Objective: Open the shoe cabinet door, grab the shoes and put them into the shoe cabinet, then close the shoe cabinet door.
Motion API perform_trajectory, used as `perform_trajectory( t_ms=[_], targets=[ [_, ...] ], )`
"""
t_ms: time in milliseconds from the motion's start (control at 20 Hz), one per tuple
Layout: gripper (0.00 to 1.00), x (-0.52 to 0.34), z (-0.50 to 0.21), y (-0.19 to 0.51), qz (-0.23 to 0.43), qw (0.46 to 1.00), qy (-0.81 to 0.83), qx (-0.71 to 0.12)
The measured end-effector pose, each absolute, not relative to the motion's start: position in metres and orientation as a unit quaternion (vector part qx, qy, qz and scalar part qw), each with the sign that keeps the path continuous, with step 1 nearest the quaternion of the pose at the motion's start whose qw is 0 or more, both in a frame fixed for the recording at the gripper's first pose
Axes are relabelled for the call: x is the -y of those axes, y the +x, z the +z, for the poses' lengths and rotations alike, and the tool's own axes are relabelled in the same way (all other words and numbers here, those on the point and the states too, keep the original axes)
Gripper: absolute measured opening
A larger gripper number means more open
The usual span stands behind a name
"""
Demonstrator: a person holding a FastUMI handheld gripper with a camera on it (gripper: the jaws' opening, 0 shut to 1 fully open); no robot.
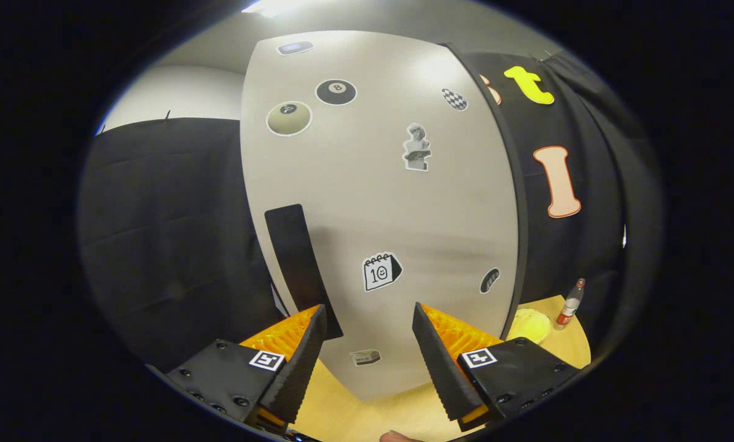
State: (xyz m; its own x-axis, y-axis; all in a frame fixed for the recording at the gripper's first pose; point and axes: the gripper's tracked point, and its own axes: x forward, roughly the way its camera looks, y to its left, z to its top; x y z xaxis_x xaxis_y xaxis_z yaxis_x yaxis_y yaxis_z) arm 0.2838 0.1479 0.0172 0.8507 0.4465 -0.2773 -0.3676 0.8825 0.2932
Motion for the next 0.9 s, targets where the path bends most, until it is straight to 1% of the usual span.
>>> perform_trajectory(
  t_ms=[250,350,600,900],
  targets=[
    [0.89,-0.164,0.015,0.284,0.226,0.955,0.092,-0.167],
    [0.94,-0.159,0.014,0.277,0.225,0.958,0.071,-0.162],
    [0.99,-0.119,0.016,0.249,0.205,0.967,0.035,-0.144],
    [0.99,-0.073,0.020,0.216,0.171,0.977,0.026,-0.122]
  ],
)
